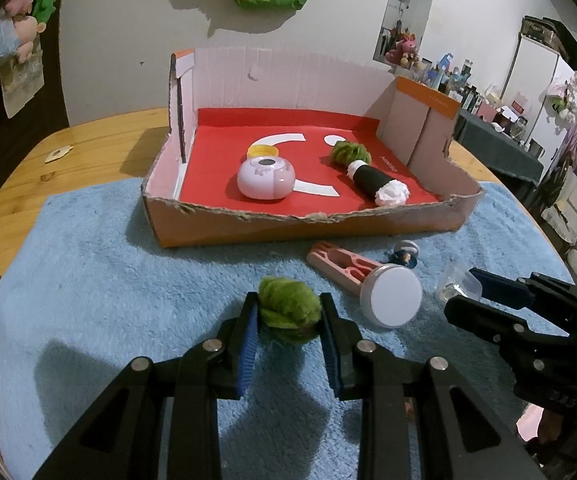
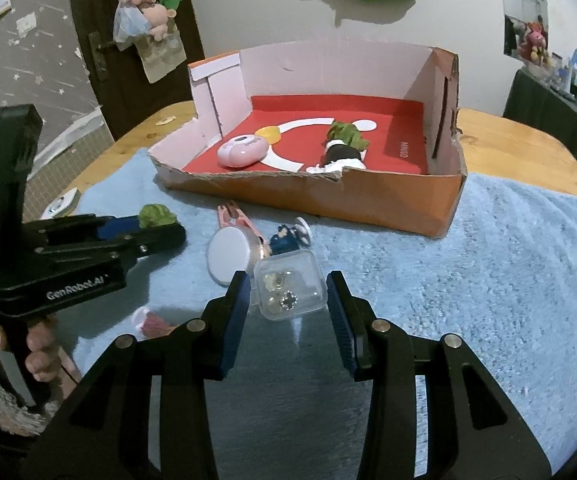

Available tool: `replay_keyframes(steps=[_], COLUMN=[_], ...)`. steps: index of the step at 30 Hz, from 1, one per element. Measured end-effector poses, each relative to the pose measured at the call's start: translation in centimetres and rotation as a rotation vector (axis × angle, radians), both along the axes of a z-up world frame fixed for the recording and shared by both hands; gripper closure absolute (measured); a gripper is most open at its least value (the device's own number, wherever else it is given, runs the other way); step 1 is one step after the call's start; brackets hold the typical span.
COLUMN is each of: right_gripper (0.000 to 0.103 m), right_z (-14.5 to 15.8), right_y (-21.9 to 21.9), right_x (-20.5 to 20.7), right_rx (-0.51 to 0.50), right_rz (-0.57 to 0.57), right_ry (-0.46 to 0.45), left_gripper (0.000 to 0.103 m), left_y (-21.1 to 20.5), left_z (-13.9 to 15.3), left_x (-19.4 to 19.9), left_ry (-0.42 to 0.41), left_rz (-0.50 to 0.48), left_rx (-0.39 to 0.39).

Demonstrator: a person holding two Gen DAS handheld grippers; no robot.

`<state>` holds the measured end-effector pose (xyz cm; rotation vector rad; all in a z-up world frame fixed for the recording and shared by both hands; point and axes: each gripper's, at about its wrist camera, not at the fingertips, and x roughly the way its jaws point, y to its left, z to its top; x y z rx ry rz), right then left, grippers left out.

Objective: Organize objects
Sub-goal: 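Grasp green pom-pom with left gripper while right gripper grasps clear plastic container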

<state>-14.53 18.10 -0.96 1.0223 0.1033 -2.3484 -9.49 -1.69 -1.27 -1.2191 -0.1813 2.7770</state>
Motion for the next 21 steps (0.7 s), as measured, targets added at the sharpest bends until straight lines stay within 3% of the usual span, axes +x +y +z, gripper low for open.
replay_keyframes(steps=[21], right_gripper=[0.065], right_z=[1.6], right_y=[-0.7], right_x=[0.1], right_rx=[-0.029], right_rz=[0.019], right_ry=[0.024], left_gripper=[0.073], left_y=[-0.3], left_z=[1.9], left_x=[0.4], left_ry=[0.049], left_rz=[-0.011], left_rx=[0.016])
